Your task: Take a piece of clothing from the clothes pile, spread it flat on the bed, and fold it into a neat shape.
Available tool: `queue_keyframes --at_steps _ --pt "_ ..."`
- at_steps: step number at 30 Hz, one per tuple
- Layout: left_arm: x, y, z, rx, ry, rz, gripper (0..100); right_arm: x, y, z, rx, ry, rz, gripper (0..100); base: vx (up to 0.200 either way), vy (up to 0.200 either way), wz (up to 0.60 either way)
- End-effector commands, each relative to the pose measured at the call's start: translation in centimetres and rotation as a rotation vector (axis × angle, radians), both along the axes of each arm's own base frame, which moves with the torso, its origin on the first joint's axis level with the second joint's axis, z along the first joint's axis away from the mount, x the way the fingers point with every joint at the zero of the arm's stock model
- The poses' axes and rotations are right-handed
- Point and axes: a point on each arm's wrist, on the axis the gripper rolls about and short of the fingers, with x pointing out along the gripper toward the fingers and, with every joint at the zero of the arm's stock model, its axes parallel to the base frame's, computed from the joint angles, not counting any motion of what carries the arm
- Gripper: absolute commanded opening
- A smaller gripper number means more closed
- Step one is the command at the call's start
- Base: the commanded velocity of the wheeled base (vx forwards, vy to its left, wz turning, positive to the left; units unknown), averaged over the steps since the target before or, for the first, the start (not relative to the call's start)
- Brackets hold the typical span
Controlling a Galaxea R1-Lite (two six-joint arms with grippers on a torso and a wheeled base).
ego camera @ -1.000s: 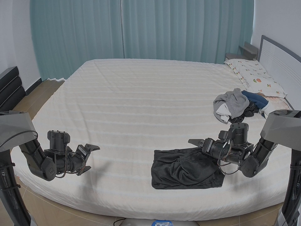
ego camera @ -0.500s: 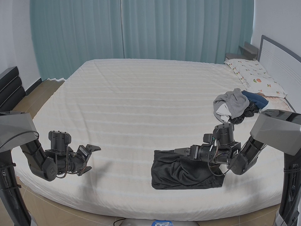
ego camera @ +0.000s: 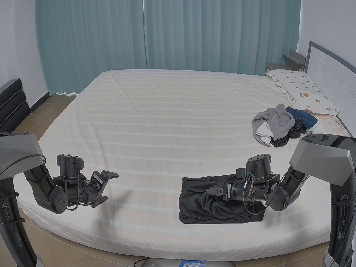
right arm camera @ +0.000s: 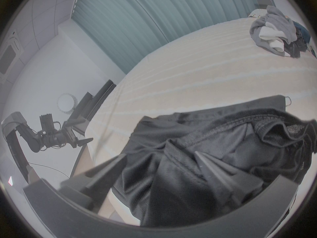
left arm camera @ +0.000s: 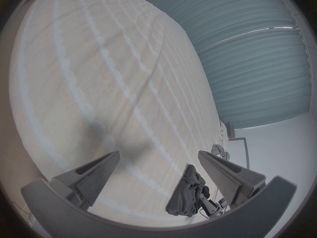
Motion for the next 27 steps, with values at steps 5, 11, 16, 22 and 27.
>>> queue_keyframes --at_steps 5,11,16,22,27 --pt "0.0 0.0 0.0 0.000 0.000 0.000 100 -0.8 -1.6 1.5 -0.009 -0.006 -0.025 0 0.000 0.000 0.00" --pt "0.0 0.0 -0.1 0.000 0.002 0.000 100 -1.9 -3.7 2.8 0.003 0.005 -0.073 0 0.000 0.000 0.00" --pt "0.0 0.0 0.0 0.000 0.000 0.000 100 -3.8 -6.9 3.9 0.004 0.029 -0.139 0 0.000 0.000 0.00" --pt "0.0 0.0 0.0 0.000 0.000 0.000 100 -6.1 -10.5 4.1 0.017 0.086 -0.209 0 0.000 0.000 0.00" --pt "0.0 0.0 -0.1 0.001 0.001 -0.001 100 -8.4 -14.1 3.2 0.068 0.167 -0.251 0 0.000 0.000 0.00"
